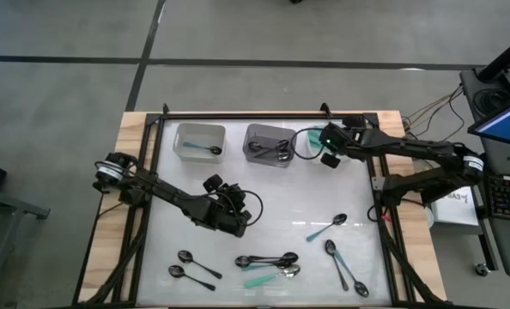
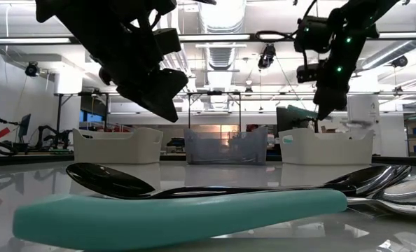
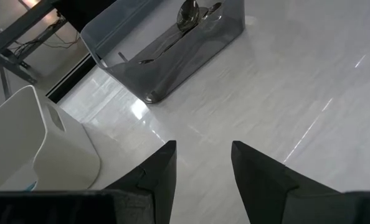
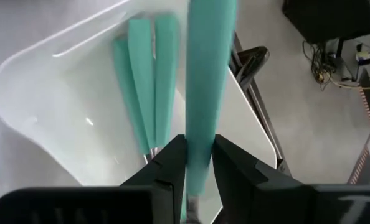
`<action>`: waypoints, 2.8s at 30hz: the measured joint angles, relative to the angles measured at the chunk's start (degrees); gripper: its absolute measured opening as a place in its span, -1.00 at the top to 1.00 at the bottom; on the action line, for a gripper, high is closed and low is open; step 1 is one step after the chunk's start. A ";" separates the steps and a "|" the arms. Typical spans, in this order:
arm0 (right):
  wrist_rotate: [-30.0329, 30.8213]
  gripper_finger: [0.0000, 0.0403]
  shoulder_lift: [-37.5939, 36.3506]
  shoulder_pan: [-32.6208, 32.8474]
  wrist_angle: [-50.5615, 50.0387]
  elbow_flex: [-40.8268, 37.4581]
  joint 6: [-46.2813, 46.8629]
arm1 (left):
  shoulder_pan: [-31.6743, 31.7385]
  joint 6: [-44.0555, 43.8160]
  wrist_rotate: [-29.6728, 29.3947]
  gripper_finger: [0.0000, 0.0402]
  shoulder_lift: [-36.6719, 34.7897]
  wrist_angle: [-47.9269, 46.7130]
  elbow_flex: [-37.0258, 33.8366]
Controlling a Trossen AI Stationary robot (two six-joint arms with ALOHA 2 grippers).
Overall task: Sort silverware by color (type)
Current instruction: Put the green spoon into the white bin, then put the blue spoon into the gray bin
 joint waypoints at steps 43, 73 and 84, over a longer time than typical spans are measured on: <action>-37.45 0.59 -3.00 31.09 -6.27 -0.33 24.32 | -0.34 15.02 25.68 0.32 0.07 22.18 0.13; -37.81 0.59 12.17 44.83 2.05 -6.28 7.51 | -0.34 21.21 29.62 0.32 0.07 21.49 5.08; -41.36 0.59 12.34 44.81 3.84 -6.39 10.50 | -0.34 21.05 29.55 0.32 0.04 20.73 5.03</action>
